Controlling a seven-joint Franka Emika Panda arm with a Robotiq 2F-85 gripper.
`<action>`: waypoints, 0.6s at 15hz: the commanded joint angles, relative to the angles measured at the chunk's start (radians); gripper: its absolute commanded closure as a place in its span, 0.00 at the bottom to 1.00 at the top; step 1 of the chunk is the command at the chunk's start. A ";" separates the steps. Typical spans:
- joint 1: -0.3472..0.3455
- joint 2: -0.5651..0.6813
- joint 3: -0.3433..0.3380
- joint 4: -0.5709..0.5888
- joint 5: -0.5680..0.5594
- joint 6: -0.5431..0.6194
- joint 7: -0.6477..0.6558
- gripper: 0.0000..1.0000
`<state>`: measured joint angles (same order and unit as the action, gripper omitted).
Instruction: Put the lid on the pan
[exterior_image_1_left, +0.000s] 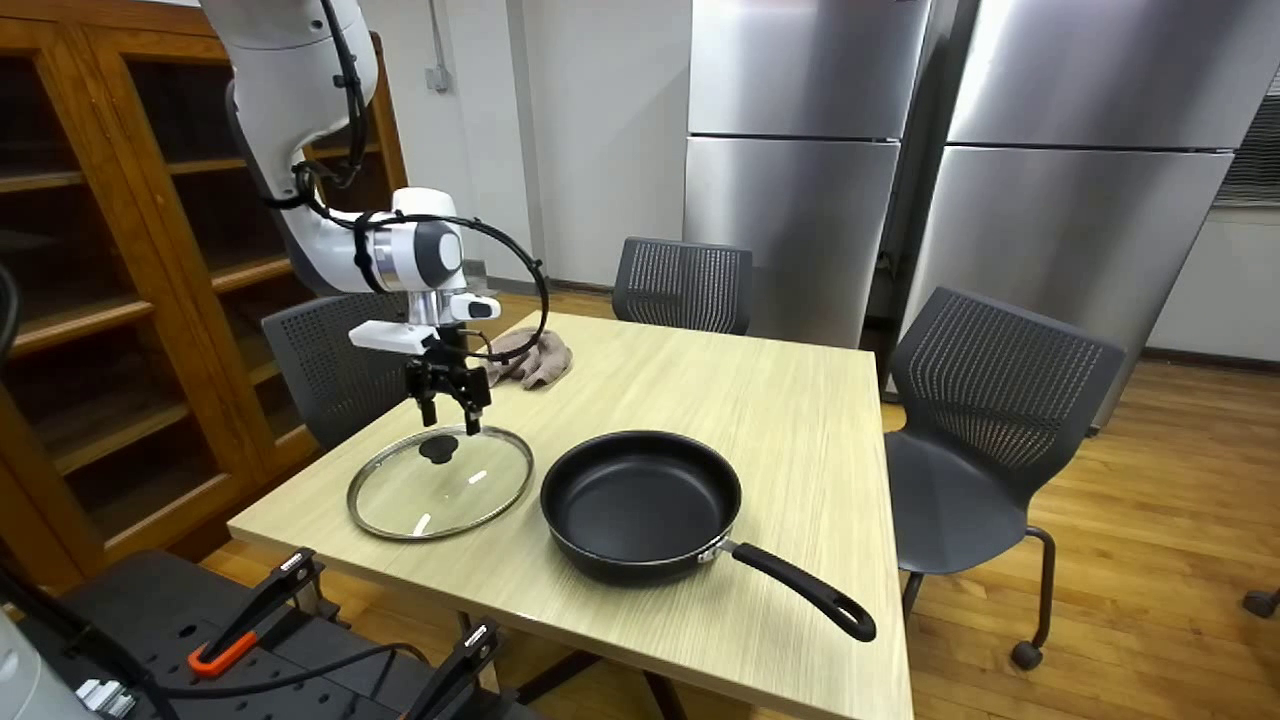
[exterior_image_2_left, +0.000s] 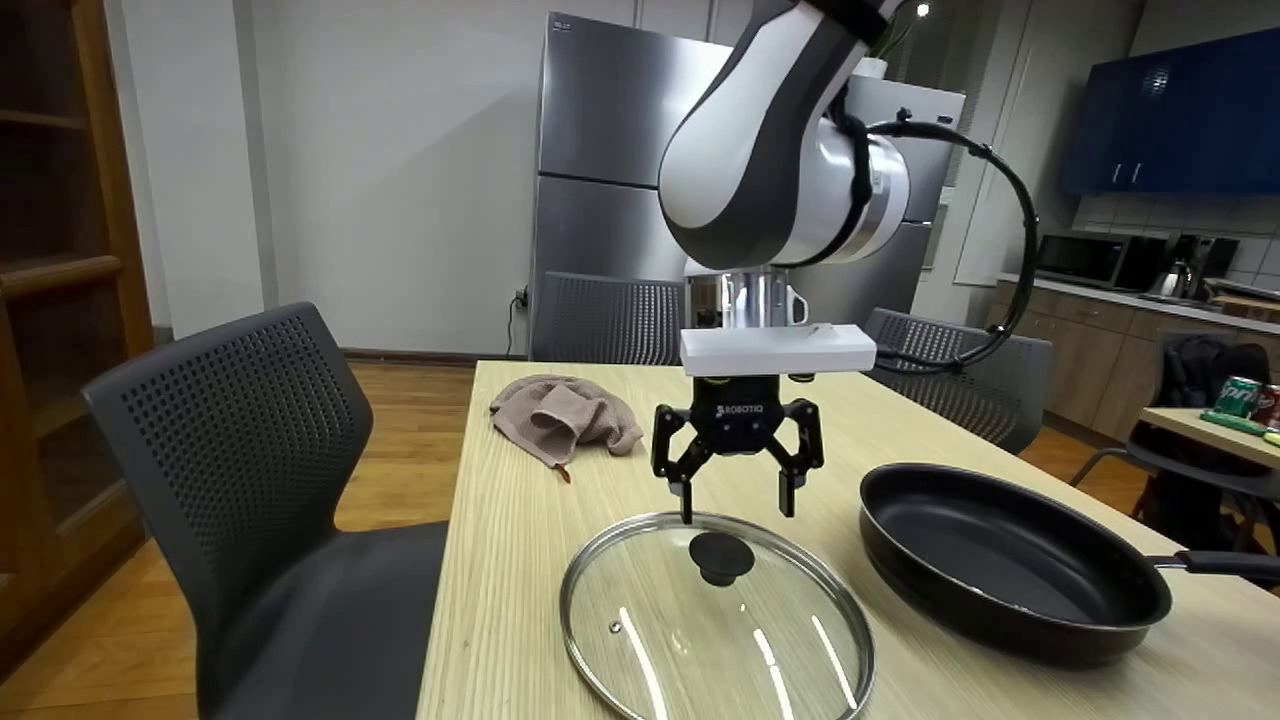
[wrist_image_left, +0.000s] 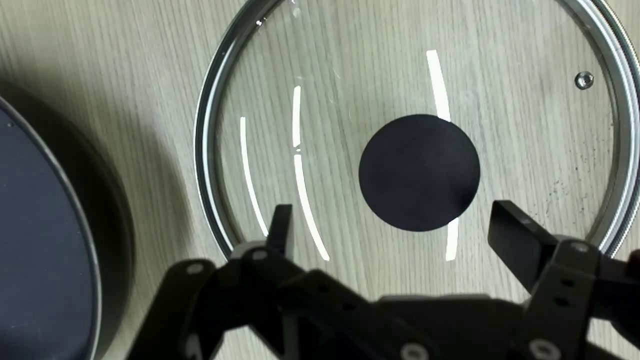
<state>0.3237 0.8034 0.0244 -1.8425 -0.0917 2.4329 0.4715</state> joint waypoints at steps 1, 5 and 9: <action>-0.002 0.027 0.008 0.029 0.006 0.010 -0.080 0.00; -0.015 0.054 0.030 0.045 0.010 -0.001 -0.170 0.00; -0.013 0.082 0.035 0.069 0.012 -0.016 -0.211 0.00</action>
<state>0.3235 0.8583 0.0431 -1.8159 -0.0914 2.4396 0.3085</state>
